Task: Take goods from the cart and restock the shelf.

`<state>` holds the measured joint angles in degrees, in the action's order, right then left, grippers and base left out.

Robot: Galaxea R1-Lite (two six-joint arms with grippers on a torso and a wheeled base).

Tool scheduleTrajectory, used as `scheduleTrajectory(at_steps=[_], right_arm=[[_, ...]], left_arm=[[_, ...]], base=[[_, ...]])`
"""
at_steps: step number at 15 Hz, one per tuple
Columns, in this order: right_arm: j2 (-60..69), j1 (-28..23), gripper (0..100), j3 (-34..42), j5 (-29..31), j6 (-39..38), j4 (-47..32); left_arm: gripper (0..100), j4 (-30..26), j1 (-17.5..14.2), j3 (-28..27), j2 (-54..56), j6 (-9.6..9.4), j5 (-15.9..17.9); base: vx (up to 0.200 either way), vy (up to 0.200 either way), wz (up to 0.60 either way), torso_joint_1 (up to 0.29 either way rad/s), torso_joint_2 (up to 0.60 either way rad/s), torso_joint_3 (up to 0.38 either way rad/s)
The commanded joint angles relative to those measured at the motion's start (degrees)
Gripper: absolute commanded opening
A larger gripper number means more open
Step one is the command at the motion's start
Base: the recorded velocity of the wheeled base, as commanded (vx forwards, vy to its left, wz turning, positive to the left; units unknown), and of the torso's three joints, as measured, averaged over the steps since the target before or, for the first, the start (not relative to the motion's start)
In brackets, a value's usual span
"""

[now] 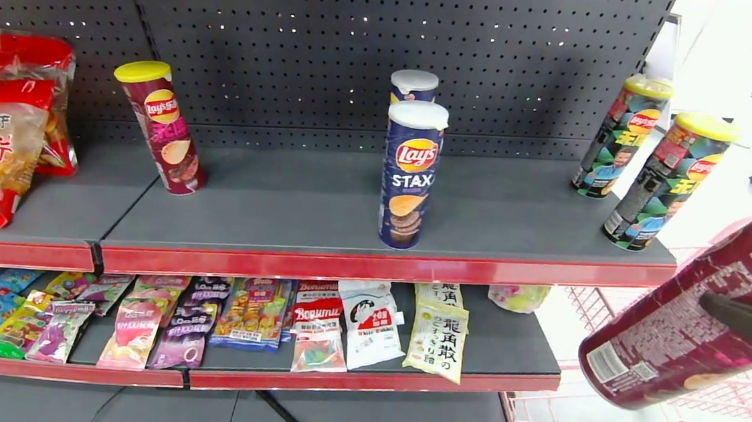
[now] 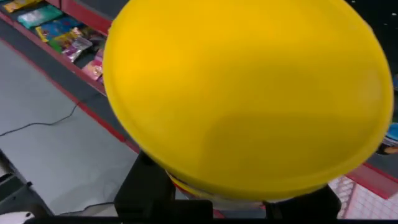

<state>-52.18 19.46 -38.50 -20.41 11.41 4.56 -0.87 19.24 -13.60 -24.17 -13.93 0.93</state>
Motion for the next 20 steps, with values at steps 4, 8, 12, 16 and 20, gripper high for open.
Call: scheduleTrajectory(at_steps=[4,8,12,16,20], right_arm=[[-0.1,2.3,0,0.2,-1.6,-0.1,-0.2],[0.0,2.3,0,0.4,-1.6,-0.1,-0.3],[0.2,3.5,0,1.5,-1.7,0.1,-0.3],[0.0,5.6,0,1.5,-1.6,0.1,-0.3],[-0.2,5.7,0,1.7,-1.5,0.1,-0.3]], left_arm=[[100,0.0,0.0,-0.2,0.0,-0.04,-0.6],[100,0.0,0.0,-0.2,0.1,-0.39,-0.9],[100,0.0,0.0,-0.1,0.0,-1.18,-0.9],[100,0.0,0.0,0.2,0.0,-1.27,-0.9],[100,0.0,0.0,0.0,0.0,-1.27,-0.9]], base=[[0.0,0.2,0.0,0.005,0.0,-0.001],[0.0,0.2,0.0,0.001,0.0,0.005],[0.0,0.2,0.0,0.001,0.0,0.002],[0.0,0.2,0.0,0.004,0.0,0.004],[0.0,0.2,0.0,0.002,0.0,-0.001]])
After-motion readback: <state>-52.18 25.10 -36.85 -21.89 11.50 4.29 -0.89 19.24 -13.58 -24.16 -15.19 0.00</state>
